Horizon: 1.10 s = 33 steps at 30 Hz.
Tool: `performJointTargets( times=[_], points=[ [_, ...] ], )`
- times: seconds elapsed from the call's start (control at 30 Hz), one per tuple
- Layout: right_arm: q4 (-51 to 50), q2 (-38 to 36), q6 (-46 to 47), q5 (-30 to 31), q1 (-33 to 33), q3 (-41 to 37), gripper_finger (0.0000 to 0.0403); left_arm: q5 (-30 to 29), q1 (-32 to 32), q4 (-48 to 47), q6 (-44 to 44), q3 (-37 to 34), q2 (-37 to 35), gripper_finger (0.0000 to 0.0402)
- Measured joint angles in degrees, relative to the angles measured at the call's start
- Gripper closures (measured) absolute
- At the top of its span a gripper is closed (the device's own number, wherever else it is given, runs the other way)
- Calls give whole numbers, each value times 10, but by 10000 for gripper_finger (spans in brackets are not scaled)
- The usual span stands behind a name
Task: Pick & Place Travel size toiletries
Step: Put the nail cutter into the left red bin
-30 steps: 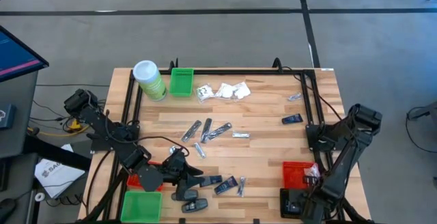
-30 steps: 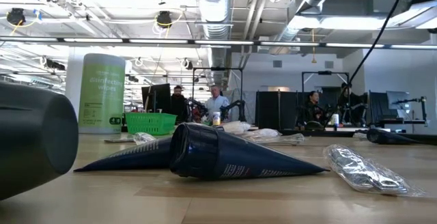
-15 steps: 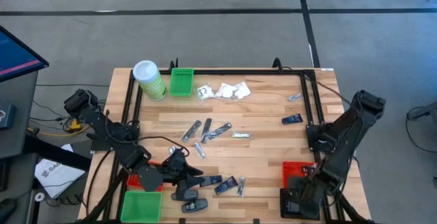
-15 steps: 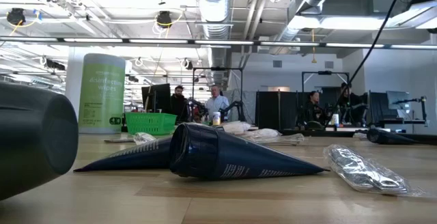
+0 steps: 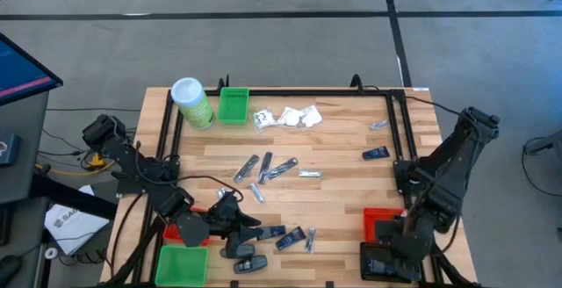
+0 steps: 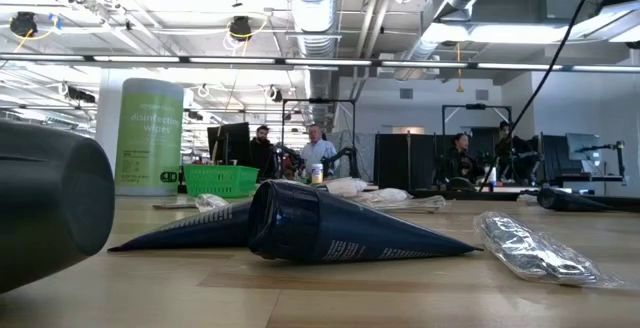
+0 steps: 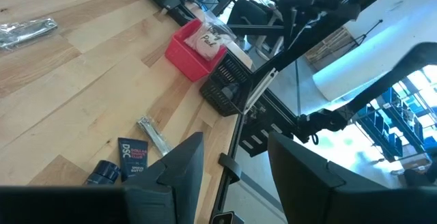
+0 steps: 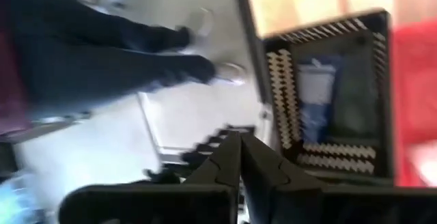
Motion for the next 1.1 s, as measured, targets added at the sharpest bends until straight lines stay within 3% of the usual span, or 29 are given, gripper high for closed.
performJointTargets(
  times=[0.27,0.6,0.7,0.97,1.1],
  points=[
    [-215,134,-25,60,63,153,402,0,1,0,5,0,0,243],
    [-201,200,-82,44,69,203,396,-1,2,0,11,0,0,243],
    [-200,203,-81,41,71,203,367,-1,2,2,11,0,0,243],
    [-206,196,-65,60,68,203,245,-3,0,7,11,0,0,243],
    [-207,196,-60,62,68,203,210,-3,0,9,11,0,0,243]
  ],
)
